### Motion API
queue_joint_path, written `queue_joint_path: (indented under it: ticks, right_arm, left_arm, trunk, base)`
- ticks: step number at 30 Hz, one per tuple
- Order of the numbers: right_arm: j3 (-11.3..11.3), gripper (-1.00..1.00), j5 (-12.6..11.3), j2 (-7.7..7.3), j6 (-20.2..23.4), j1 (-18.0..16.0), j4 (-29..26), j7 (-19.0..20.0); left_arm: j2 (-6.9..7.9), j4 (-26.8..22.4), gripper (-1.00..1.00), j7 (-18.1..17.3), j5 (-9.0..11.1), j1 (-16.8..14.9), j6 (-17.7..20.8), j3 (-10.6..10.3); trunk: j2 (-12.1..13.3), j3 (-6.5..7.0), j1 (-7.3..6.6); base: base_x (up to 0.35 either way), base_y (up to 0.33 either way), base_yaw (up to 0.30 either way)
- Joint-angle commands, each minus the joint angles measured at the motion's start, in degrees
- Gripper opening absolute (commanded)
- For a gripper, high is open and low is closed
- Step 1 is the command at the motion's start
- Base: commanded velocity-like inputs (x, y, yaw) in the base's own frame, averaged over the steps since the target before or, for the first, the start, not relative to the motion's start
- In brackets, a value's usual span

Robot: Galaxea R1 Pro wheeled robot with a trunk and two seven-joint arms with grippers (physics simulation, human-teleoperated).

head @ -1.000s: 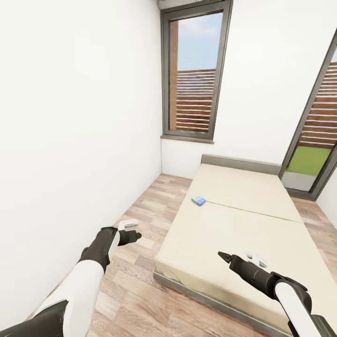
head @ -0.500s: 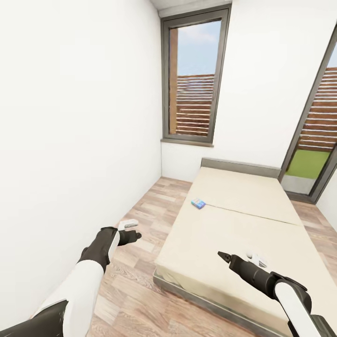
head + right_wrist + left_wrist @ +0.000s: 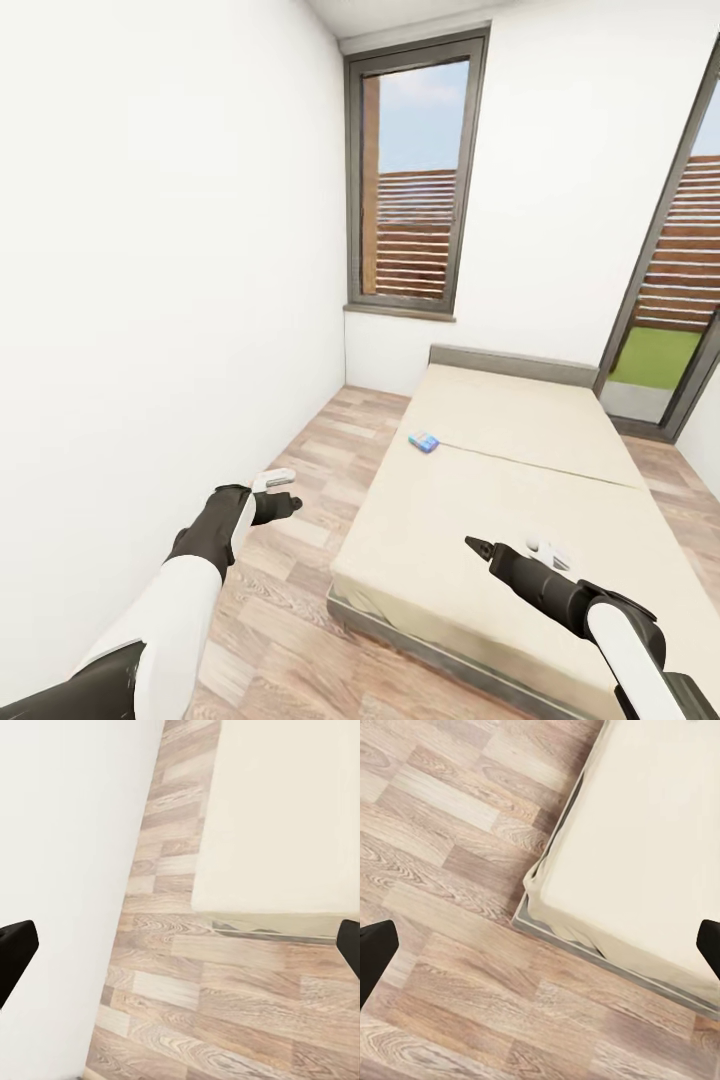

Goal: Put all the toys in the child's room - the three board games (two on the bed and one on the table), the two jigsaw puzzles on the table, and the tennis ball on the table - inside the toy box on the table in the child's room.

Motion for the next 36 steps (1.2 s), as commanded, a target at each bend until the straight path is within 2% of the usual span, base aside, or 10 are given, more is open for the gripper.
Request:
queue_joint_path:
  ticks: [1, 23, 36]
  right_arm:
    - [0.0, 1.0, -0.6, -0.02, 0.2, -0.1, -0.1, -0.5]
    - [-0.1, 1.0, -0.6, -0.11, 0.3, -0.1, -0.7, -1.0]
    - [-1.6, 1.0, -0.5, -0.03, 0.7, 0.0, -0.6, -1.1]
  left_arm:
    - [-0.09, -0.1, 1.0, -0.5, -0.6, -0.1, 0.2, 0.5]
    - [0.35, -0.3, 1.0, -1.5, -0.6, -0.1, 0.2, 0.3]
    - [0.49, -0.3, 1.0, -1.8, -0.7, -0.1, -1.8, -0.2]
  trunk:
    - [-0.1, -0.04, 0.05]
    - [-0.1, 2.05, 0.05]
    - [-0.1, 3.29, 0.05]
  base:
    - [0.0, 0.0, 0.0]
    - [0.0, 0.0, 0.0]
    - [0.0, 0.0, 0.0]
